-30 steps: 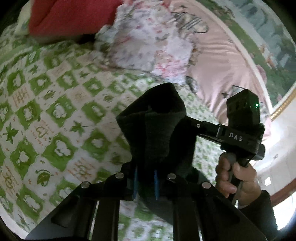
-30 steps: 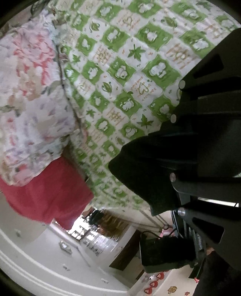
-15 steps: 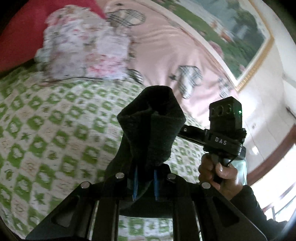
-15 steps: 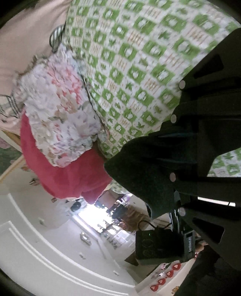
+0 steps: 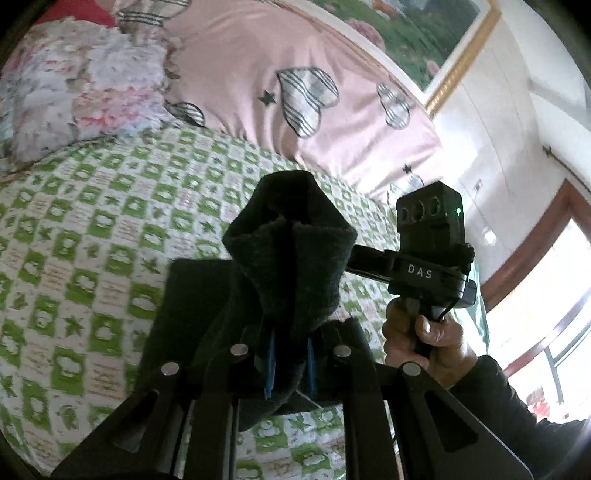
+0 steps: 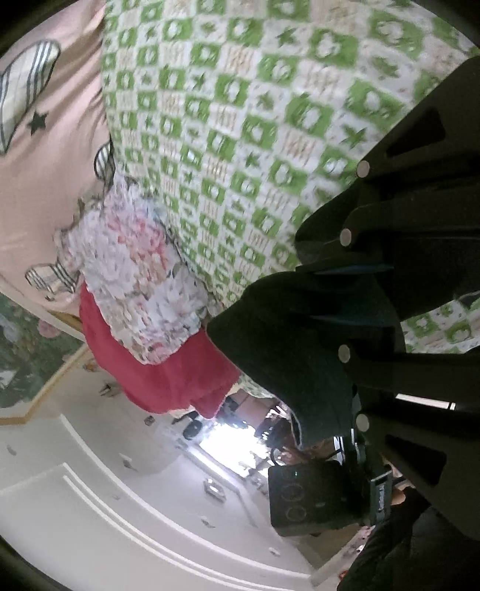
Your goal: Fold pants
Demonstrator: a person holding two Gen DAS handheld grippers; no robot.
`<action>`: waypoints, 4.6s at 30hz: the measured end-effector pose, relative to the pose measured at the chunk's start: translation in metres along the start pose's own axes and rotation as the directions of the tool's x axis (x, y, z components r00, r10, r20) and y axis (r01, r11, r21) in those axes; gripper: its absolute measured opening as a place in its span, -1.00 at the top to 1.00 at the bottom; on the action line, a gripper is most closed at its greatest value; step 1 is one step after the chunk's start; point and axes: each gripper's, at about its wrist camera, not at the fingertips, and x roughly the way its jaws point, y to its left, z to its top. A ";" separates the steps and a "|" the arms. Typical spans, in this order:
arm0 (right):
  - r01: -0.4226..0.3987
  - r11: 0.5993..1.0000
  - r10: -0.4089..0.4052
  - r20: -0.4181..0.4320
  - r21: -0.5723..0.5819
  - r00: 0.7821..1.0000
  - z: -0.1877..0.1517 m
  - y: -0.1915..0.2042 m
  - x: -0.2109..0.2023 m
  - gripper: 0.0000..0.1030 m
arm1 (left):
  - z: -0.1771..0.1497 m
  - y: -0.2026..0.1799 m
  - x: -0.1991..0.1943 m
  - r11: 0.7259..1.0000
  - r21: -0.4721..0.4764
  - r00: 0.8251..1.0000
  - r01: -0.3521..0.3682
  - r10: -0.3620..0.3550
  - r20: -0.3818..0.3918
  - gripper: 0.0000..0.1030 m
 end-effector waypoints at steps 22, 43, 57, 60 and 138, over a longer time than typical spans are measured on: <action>0.074 0.993 -0.079 0.045 0.093 0.996 -0.054 -0.041 -0.045 0.61 | -0.040 -0.053 0.064 0.977 0.213 0.992 -0.033 0.058 -0.116 0.77; 0.210 0.967 -0.214 0.017 0.144 0.977 -0.085 -0.053 -0.071 0.86 | -0.067 -0.082 0.102 0.926 0.378 0.979 -0.021 0.096 -0.180 0.72; 0.355 0.890 -0.390 0.074 0.287 0.918 -0.108 -0.041 -0.120 0.62 | -0.070 -0.082 0.090 0.947 0.303 0.968 0.106 -0.029 -0.249 -0.06; 0.364 0.872 -0.414 0.099 0.327 0.905 -0.111 -0.035 -0.125 -0.55 | -0.071 -0.083 0.079 0.945 0.307 0.970 0.114 -0.039 -0.241 -0.12; 0.451 0.776 -0.510 0.018 0.441 0.860 -0.145 -0.023 -0.078 0.05 | -0.010 0.077 0.108 0.992 -0.079 0.949 -0.103 0.075 -0.307 -0.32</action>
